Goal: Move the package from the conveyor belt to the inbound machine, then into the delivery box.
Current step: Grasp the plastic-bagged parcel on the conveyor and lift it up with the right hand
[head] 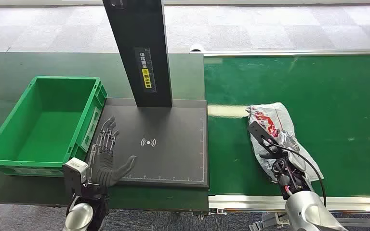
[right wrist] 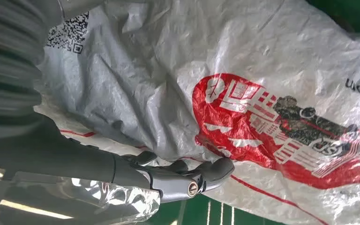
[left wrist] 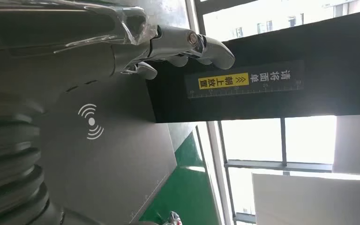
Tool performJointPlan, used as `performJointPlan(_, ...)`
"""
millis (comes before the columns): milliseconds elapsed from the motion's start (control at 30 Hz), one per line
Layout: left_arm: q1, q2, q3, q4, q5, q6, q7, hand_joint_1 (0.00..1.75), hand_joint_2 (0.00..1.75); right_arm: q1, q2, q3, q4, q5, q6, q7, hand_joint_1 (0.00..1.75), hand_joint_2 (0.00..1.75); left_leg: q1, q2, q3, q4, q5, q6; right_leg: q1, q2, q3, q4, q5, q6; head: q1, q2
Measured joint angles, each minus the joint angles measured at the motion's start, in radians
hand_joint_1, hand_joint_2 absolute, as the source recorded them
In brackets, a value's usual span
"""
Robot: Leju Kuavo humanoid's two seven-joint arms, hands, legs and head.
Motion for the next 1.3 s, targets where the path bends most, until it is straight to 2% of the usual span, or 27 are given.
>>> performJointPlan(67,0.000,0.000,0.000,0.000,0.000,0.000,0.000,0.00,1.75,0.000,0.003,0.000,0.000,0.002,0.005,-0.005,0.12,1.75,0.000,0.000,0.000,0.000,0.000,0.000,0.000,0.000,0.000,0.000,0.000,0.000,0.000,0.000)
performJointPlan(100,0.000,0.000,0.000,0.000,0.001,0.001,0.000,0.00,1.75,0.000,0.005,0.000,0.000,0.004,0.010,-0.010,0.27,1.75,0.000,0.000,0.000,0.000,0.000,0.000,0.000,0.000,0.000,0.000,0.000,0.000,0.000,0.000)
performJointPlan(200,0.000,0.000,0.000,0.000,0.001,0.001,0.000,0.00,1.75,0.000,0.013,0.001,0.000,0.006,0.020,-0.028,1.37,1.75,0.000,0.000,0.000,0.000,0.000,0.000,0.000,0.000,0.000,0.000,0.000,0.000,0.000,0.000)
performJointPlan(233,0.000,0.000,0.000,0.000,0.001,0.001,0.000,0.00,1.75,0.000,0.015,0.001,0.000,0.006,0.020,-0.037,1.65,1.75,0.000,0.000,0.000,0.000,0.000,0.000,0.000,0.000,0.000,0.000,0.000,0.000,0.000,0.000)
performJointPlan(267,0.000,0.000,0.000,0.000,0.001,0.001,0.000,0.00,1.75,0.000,0.018,0.002,-0.001,0.005,0.018,-0.046,1.73,1.75,0.000,0.000,0.000,0.000,0.000,0.000,0.000,0.000,0.000,0.000,0.000,0.000,0.000,0.000)
performJointPlan(600,0.003,0.000,0.001,-0.001,0.006,0.002,0.000,0.00,1.75,0.003,0.036,0.002,-0.042,-0.013,-0.037,-0.100,1.75,1.75,0.000,0.000,0.000,0.000,0.000,0.000,0.000,0.000,0.000,0.000,0.000,0.000,0.000,0.000)
performJointPlan(900,0.002,0.000,0.001,-0.002,0.010,0.000,0.000,0.00,1.75,0.008,0.043,0.002,-0.078,-0.030,-0.047,-0.130,1.75,1.75,0.000,0.000,0.000,0.000,0.000,0.000,0.000,0.000,0.000,0.000,0.000,0.000,0.000,0.000)
performJointPlan(1067,0.004,0.001,0.001,-0.007,0.018,-0.001,0.002,0.00,1.75,0.015,0.046,0.002,-0.109,-0.062,-0.071,-0.182,1.75,1.75,0.000,0.000,0.000,0.000,0.000,0.000,0.000,0.000,0.000,0.000,0.000,0.000,0.000,0.000)
performJointPlan(1300,0.015,0.004,0.001,-0.010,0.021,-0.001,-0.012,0.00,1.75,0.053,0.056,0.002,-0.215,-0.157,-0.150,-0.300,1.75,1.75,0.000,0.000,0.000,0.000,0.000,0.000,0.000,0.000,0.000,0.000,0.000,0.000,0.000,0.000)
